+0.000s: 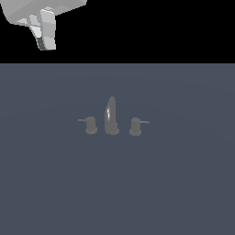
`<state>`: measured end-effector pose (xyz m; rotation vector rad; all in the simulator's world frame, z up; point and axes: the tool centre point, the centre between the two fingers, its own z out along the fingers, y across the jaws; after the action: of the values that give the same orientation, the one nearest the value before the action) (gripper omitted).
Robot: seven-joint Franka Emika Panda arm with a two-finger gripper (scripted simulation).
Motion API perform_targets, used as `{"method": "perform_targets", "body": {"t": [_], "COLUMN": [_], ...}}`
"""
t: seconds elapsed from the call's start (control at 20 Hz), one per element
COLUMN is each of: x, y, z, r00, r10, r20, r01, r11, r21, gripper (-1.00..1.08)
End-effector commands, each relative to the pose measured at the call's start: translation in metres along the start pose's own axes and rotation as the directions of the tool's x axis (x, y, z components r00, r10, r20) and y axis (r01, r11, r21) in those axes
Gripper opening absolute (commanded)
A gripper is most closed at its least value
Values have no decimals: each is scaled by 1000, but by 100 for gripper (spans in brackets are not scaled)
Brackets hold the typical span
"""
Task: Turn on the faucet by rotating a designated handle.
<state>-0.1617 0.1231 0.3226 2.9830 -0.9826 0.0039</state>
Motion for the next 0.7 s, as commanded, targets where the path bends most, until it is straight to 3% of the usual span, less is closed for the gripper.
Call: {"method": "perform_targets", "body": {"t": [0.0,0.65], "x": [4,31], "y": [-12,-64], "z": [13,74], "r00": [999,961], "r10": [50,277], "r20": [1,7], "r01": [-50,-277], "r11": [999,961], "r21": [2,6], "gripper": [-100,-100]}}
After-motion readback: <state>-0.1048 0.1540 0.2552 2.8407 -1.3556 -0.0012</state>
